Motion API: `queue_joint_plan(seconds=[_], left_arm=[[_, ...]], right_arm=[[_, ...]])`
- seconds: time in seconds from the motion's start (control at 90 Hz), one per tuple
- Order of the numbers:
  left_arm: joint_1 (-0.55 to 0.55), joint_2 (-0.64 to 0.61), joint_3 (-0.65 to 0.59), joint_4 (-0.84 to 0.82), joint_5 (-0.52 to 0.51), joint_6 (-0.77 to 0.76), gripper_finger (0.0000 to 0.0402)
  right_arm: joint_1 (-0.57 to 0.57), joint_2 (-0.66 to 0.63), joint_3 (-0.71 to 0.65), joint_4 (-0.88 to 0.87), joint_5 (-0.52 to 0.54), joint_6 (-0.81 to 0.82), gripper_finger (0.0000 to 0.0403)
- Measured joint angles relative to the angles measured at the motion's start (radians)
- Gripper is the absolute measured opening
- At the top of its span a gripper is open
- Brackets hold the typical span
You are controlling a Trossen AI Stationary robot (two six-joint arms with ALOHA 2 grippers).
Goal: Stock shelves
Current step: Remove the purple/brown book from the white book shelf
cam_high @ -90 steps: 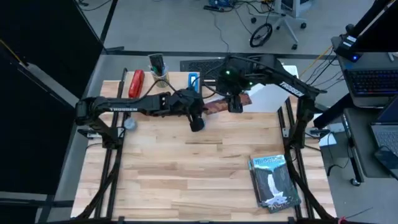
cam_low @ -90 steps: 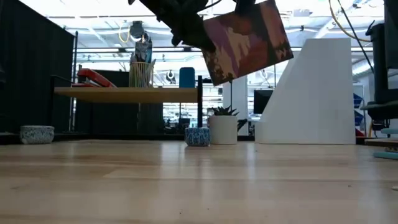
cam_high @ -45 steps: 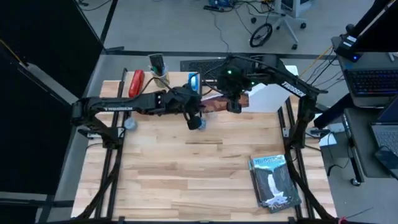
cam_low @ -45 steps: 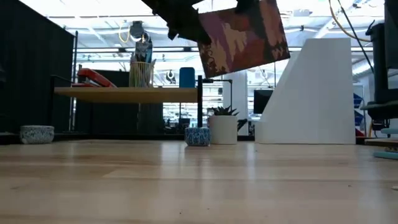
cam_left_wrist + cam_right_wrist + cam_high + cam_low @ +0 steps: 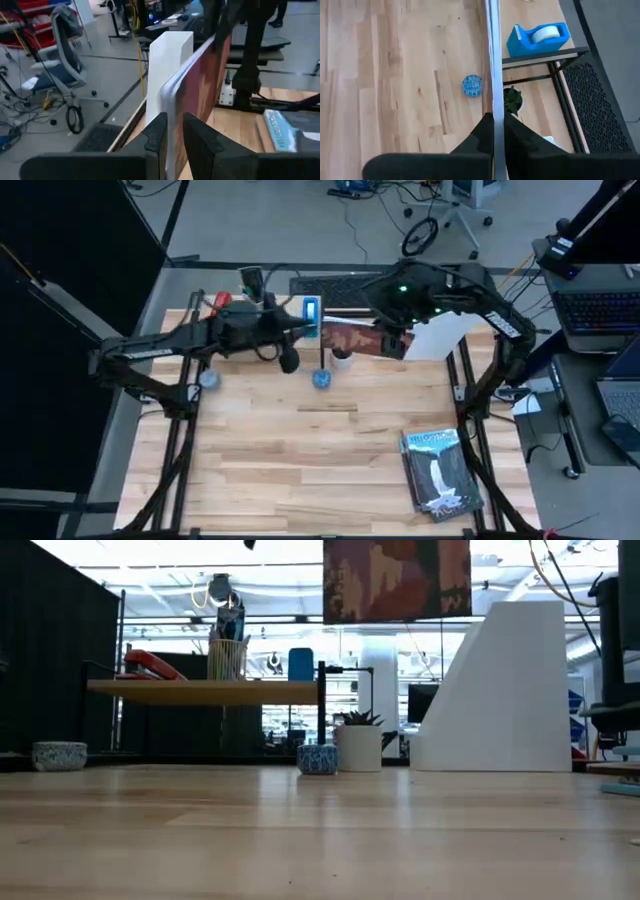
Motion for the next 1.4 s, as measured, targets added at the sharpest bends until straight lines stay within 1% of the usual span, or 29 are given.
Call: queue_joint_plan(seconds=[0.133, 0.222, 0.311, 0.4, 0.567, 0.667, 0.756, 0.9, 1.022, 1.322, 1.4], left_arm=[[0.014, -0.023, 0.000, 0.005, -0.010, -0.011, 0.0045], [0.022, -0.024, 0.000, 0.013, 0.001, -0.051, 0.0052], [0.026, -0.010, 0.000, 0.063, 0.036, -0.092, 0.0074], [0.026, 0.021, -0.001, 0.134, 0.078, -0.128, 0.0108], [0.025, 0.113, -0.001, 0.375, 0.204, -0.196, 0.0184], [0.024, 0.181, -0.001, 0.561, 0.222, -0.256, 0.0221], [0.018, 0.242, -0.001, 0.709, 0.236, -0.267, 0.0240], [0.016, 0.323, 0.003, 0.892, 0.241, -0.269, 0.0246], [0.017, 0.377, 0.056, 0.899, 0.241, -0.265, 0.0247], [0.019, 0.473, 0.180, 0.913, 0.226, -0.260, 0.0247], [0.019, 0.485, 0.202, 0.914, 0.240, -0.259, 0.0247]], right_arm=[[-0.007, -0.081, 0.001, 0.003, 0.006, 0.044, 0.0001], [-0.008, -0.136, 0.001, 0.031, 0.042, 0.079, 0.0001], [-0.008, -0.202, 0.001, 0.091, 0.083, 0.097, 0.0001], [-0.008, -0.270, 0.002, 0.173, 0.102, 0.098, 0.0000], [-0.008, -0.362, 0.002, 0.305, 0.101, 0.093, 0.0000], [-0.008, -0.392, 0.002, 0.333, 0.098, 0.084, 0.0000], [-0.008, -0.400, 0.002, 0.317, 0.090, 0.077, 0.0000], [-0.006, -0.396, -0.009, 0.314, 0.008, 0.076, 0.0001], [-0.005, -0.393, -0.042, 0.303, -0.040, 0.076, 0.0002], [-0.005, -0.402, -0.085, 0.299, -0.066, 0.067, 0.0003], [-0.005, -0.405, -0.085, 0.301, -0.066, 0.066, 0.0003]])
